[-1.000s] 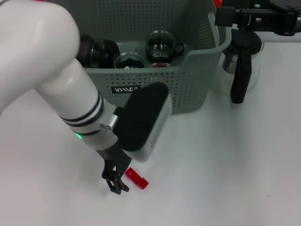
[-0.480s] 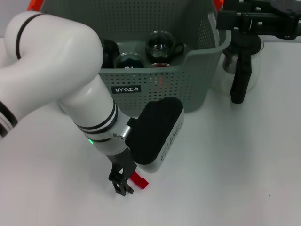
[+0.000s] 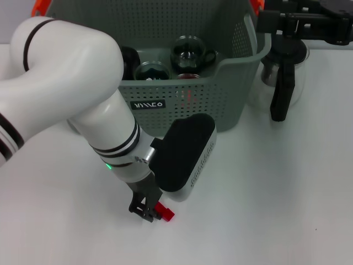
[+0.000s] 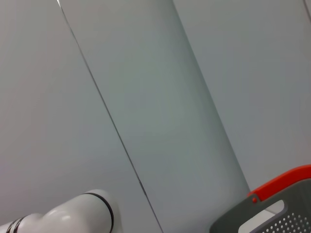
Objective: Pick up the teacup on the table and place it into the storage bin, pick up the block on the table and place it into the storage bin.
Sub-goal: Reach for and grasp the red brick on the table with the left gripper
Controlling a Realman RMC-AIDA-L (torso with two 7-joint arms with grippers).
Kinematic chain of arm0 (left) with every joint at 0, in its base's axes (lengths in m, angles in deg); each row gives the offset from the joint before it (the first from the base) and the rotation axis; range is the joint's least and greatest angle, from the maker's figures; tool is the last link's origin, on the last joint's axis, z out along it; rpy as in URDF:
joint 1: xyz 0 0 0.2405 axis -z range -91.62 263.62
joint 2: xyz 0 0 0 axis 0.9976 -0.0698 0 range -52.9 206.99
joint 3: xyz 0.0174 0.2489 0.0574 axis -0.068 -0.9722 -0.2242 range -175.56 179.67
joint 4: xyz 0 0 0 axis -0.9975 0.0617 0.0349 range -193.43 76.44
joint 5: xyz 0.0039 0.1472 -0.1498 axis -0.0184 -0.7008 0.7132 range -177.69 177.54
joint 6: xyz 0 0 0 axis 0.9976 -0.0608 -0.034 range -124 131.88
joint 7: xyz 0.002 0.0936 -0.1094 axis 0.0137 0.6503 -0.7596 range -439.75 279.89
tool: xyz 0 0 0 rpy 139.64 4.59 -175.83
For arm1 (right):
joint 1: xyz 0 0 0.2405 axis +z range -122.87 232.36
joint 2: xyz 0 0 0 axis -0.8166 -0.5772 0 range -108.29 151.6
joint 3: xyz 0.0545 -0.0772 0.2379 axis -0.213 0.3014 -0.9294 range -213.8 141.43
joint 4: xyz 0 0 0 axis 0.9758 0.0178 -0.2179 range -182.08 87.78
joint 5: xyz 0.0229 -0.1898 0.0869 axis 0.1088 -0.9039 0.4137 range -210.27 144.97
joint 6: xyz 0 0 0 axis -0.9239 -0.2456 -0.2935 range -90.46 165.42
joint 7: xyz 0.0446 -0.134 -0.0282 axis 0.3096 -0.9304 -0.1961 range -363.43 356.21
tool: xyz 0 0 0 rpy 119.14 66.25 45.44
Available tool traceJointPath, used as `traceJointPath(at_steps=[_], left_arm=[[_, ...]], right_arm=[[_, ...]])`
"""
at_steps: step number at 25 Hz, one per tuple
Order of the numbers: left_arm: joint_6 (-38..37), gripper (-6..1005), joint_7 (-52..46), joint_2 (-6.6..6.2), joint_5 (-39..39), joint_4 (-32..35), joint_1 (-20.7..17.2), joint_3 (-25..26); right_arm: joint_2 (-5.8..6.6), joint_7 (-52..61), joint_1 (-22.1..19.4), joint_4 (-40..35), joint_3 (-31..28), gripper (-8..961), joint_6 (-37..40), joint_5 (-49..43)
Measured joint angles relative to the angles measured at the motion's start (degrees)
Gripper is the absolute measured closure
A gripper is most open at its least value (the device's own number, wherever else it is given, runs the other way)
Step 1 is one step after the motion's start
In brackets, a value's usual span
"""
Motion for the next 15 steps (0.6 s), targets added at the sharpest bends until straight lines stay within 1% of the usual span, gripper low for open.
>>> traceJointPath(at_steps=[1,12,15], left_arm=[[-0.02,422,-0.04,0.0,0.0,-0.04,0.0,-0.05],[-0.54,543,-0.42,0.0,-0.13,-0.7,0.26,-0.19],[-0.48,544,-0.48,0.0,-0.13,-0.9,0.44,-0.23]], right_arm=[[-0.03,-0.02,0.0,0.0,-0.11,7,0.06,0.01],[-0.03,-0.23,-0.08,0.0,-0.23,6,-0.04,0.21],[-0.03,-0.48,-0.08,-0.01,-0.27,7,-0.1,0.21]])
